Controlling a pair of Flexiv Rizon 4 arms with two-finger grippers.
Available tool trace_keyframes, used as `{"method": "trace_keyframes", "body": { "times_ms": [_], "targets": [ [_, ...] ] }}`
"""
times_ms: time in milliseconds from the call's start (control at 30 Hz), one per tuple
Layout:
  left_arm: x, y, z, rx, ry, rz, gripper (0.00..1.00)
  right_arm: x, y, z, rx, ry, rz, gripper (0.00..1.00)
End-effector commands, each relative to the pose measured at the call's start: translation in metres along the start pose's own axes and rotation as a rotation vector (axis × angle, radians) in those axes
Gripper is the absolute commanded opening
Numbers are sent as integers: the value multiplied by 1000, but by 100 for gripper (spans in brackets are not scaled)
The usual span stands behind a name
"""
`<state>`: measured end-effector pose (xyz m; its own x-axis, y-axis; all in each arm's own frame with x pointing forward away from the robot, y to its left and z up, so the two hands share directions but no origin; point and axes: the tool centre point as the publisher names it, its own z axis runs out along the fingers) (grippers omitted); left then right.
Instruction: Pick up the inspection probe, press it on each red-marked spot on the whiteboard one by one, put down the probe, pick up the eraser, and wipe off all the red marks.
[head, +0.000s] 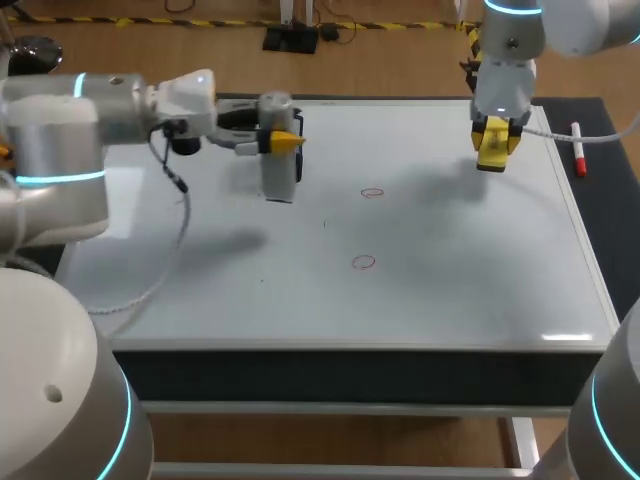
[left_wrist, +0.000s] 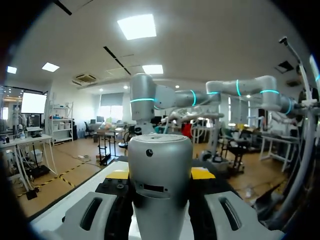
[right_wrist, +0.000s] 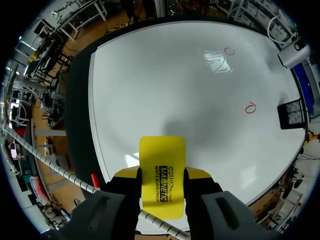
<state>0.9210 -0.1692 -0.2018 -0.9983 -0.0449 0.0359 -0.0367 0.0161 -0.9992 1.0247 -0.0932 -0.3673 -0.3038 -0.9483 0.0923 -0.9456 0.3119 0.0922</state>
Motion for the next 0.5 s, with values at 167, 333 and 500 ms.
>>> {"method": "trace_keyframes", "body": {
  "times_ms": [167, 333, 500],
  "targets": [
    [-12, 5, 47, 6, 180, -12, 0, 1, 0, -1, 1, 1, -2, 0],
    [-19, 10, 71, 10, 239, -19, 0, 1, 0, -1, 1, 1, -2, 0],
    [-26, 13, 90, 9, 246, -11, 0, 1, 0, -1, 1, 1, -2, 0]
  ]
}}
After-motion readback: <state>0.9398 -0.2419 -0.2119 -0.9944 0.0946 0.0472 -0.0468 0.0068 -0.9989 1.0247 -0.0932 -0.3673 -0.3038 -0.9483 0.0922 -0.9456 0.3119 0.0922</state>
